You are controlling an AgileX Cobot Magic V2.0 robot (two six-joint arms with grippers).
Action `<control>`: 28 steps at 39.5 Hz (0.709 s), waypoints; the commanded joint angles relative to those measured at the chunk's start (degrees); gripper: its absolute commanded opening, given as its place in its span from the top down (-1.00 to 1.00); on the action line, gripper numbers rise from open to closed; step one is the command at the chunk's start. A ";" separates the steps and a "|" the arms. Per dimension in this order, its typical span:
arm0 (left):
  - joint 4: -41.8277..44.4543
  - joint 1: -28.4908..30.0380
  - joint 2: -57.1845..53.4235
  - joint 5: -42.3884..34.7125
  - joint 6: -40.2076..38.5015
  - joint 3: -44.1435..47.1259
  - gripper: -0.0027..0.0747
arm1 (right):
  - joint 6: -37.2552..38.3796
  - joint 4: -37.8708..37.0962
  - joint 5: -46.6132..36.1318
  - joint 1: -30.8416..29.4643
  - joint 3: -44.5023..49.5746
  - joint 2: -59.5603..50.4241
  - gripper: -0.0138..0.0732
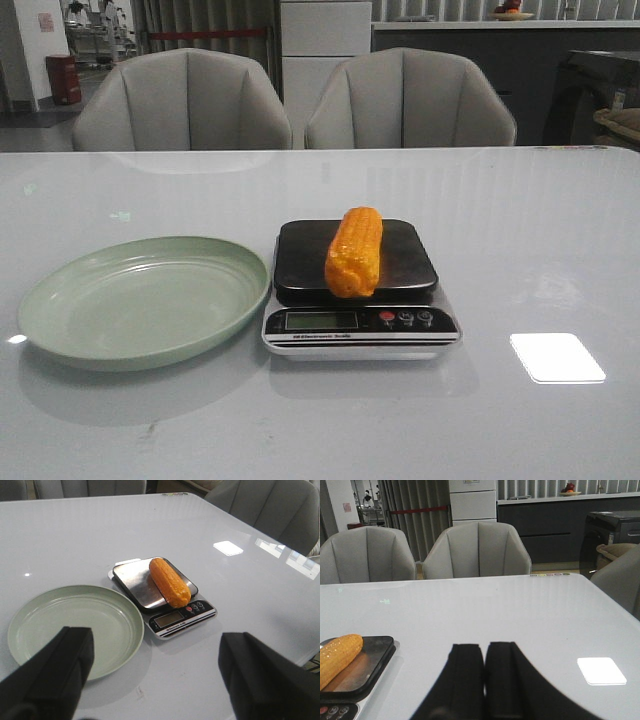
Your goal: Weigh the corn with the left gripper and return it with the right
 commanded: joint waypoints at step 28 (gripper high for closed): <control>1.46 -0.01 -18.61 6.81 4.10 0.40 0.59 | 3.49 -0.55 0.72 -0.24 -16.34 18.97 0.32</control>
